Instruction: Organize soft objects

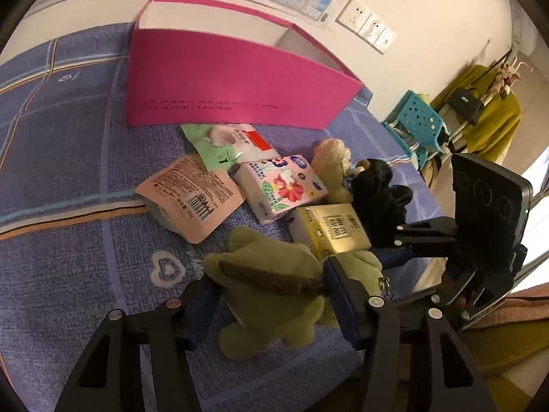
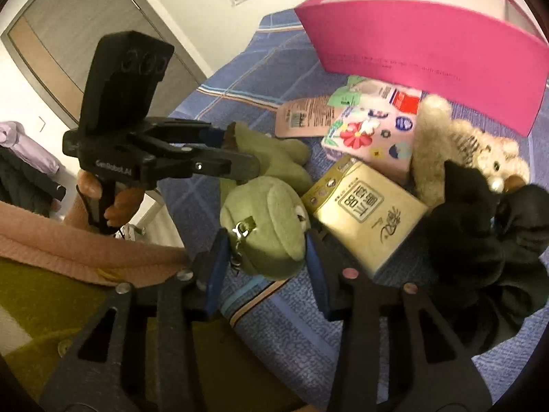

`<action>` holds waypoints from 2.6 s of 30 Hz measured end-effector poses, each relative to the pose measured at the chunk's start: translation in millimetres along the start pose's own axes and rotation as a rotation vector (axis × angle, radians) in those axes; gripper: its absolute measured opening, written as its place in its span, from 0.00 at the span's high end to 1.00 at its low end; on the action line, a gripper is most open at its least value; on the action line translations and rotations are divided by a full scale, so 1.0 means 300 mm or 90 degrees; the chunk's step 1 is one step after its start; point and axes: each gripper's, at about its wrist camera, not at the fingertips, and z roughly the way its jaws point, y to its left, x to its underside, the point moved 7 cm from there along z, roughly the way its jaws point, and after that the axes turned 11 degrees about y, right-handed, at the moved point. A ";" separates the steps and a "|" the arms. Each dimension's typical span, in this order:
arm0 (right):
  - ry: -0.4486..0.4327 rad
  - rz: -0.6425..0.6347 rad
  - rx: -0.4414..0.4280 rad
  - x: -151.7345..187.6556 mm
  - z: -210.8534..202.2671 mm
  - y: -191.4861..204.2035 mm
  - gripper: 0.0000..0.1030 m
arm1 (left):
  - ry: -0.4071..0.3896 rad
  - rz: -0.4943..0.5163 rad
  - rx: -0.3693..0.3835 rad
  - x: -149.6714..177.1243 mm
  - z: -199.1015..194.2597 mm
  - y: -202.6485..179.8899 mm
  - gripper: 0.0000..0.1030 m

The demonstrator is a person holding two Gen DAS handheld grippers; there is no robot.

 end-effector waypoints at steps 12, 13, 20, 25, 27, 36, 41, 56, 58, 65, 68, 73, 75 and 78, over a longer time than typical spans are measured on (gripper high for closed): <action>-0.082 -0.083 0.021 -0.155 -0.189 0.026 0.56 | -0.125 0.048 -0.017 -0.143 -0.224 -0.063 0.43; -0.091 -0.090 0.026 -0.177 -0.209 0.023 0.56 | -0.138 0.055 -0.026 -0.172 -0.244 -0.067 0.43; -0.152 -0.137 0.090 -0.376 -0.330 -0.027 0.56 | -0.202 0.077 -0.071 -0.404 -0.339 -0.050 0.43; -0.166 -0.147 0.127 -0.535 -0.360 -0.119 0.57 | -0.220 0.054 -0.093 -0.570 -0.355 0.023 0.43; -0.161 -0.150 0.136 -0.595 -0.363 -0.162 0.57 | -0.219 0.041 -0.098 -0.626 -0.343 0.062 0.43; -0.097 -0.133 0.167 -0.739 -0.285 -0.346 0.58 | -0.180 -0.013 -0.110 -0.775 -0.220 0.225 0.43; -0.060 -0.116 0.179 -0.783 -0.236 -0.432 0.58 | -0.158 -0.021 -0.134 -0.823 -0.152 0.275 0.43; -0.004 -0.059 0.212 -0.835 -0.153 -0.532 0.72 | -0.142 -0.021 -0.244 -0.866 -0.062 0.296 0.40; -0.006 -0.046 0.219 -0.815 -0.170 -0.539 0.72 | -0.149 -0.017 -0.248 -0.863 -0.076 0.290 0.40; -0.065 -0.014 0.187 -0.729 -0.308 -0.510 0.71 | -0.201 -0.003 -0.202 -0.790 -0.168 0.204 0.39; -0.096 -0.023 0.171 -0.648 -0.382 -0.452 0.67 | -0.215 0.021 -0.162 -0.744 -0.204 0.139 0.34; -0.138 -0.026 0.152 -0.469 -0.485 -0.381 0.65 | -0.192 0.075 -0.088 -0.628 -0.202 0.013 0.34; -0.139 -0.017 0.146 -0.390 -0.495 -0.377 0.65 | -0.180 0.094 -0.079 -0.585 -0.180 -0.032 0.34; -0.124 0.017 0.150 -0.295 -0.470 -0.405 0.65 | -0.155 0.118 -0.064 -0.514 -0.130 -0.095 0.34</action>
